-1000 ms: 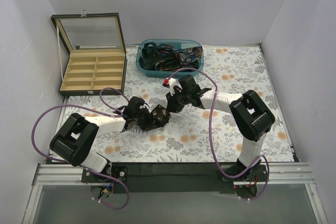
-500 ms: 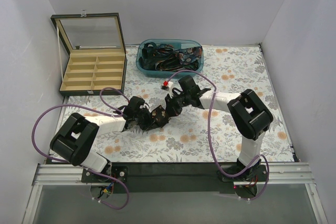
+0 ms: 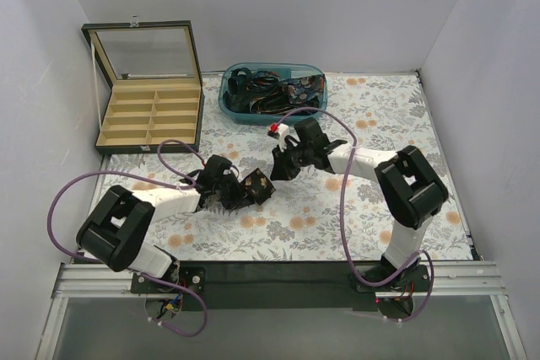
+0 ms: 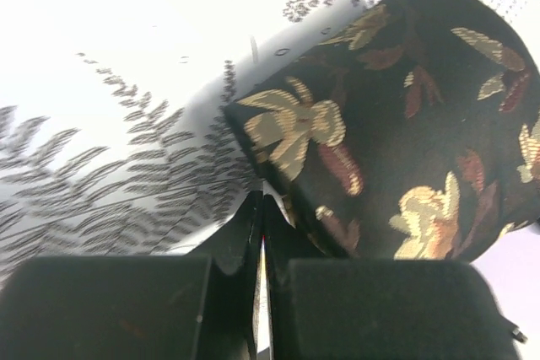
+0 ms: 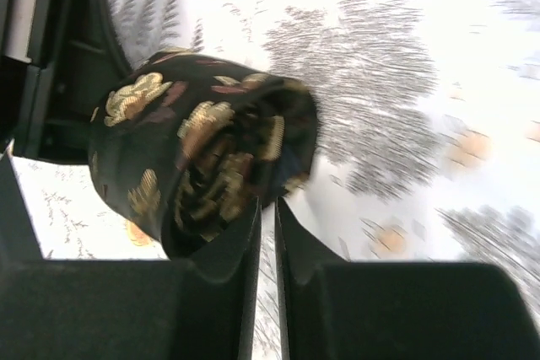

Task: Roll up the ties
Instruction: Roll the tie, then place the rolled tie into the container

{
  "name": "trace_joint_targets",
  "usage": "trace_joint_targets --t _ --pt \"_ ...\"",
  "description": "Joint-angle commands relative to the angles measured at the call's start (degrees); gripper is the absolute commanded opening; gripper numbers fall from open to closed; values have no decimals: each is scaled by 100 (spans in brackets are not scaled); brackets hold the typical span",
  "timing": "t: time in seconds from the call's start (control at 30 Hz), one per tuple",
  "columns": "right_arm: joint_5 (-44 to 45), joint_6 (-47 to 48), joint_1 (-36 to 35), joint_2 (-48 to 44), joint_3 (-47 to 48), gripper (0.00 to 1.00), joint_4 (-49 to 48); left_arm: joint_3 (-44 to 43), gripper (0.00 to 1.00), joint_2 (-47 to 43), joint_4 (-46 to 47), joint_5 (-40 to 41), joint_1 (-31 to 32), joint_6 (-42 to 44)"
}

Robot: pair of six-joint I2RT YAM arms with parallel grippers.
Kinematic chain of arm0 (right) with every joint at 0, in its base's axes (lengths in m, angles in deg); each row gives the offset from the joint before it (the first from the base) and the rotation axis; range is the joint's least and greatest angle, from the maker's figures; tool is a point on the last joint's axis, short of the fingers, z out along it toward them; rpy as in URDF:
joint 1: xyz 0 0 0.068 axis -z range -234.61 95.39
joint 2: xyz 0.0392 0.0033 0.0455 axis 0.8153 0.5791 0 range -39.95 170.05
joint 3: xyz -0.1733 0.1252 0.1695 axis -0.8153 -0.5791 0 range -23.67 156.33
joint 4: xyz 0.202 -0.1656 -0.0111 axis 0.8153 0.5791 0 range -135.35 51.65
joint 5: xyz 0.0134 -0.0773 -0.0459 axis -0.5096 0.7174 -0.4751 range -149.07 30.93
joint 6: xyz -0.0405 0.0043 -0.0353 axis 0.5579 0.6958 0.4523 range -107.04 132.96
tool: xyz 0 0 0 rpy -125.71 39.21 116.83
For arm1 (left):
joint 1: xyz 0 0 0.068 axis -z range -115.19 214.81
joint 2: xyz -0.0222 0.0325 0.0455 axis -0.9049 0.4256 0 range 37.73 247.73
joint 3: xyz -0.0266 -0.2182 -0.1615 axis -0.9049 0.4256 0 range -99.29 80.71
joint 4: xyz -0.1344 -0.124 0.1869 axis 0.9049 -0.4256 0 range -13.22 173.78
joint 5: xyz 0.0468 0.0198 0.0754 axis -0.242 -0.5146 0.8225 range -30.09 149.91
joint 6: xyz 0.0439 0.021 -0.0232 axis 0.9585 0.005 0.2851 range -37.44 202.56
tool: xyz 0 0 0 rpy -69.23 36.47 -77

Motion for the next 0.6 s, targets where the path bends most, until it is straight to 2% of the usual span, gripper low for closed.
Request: trace_joint_targets --t 0.0,0.07,0.2,0.3,0.4,0.43,0.53,0.57 --pt "727 106 128 -681 -74 16 193 66 0 -413 -406 333 7 116" --pt "965 124 137 -874 -144 17 439 101 3 -553 -590 359 7 168" --pt "1054 1 137 -1138 -434 19 685 154 26 -1097 -1012 394 -2 335" --pt "966 -271 102 -1402 -794 19 677 189 36 -1458 -1442 491 -45 511" --pt "852 -534 41 -1543 -1093 19 581 110 59 -1898 -1838 457 -326 817" --pt "756 -622 23 -1595 -1285 19 511 75 73 -2030 -1961 404 -571 923" --pt "545 -1122 -38 -1771 -1637 22 -59 -241 90 -2031 -2068 79 -1098 1442" --pt "483 -1315 -38 -1815 -1891 27 -262 -442 91 -1970 -2076 -122 -1205 1600"
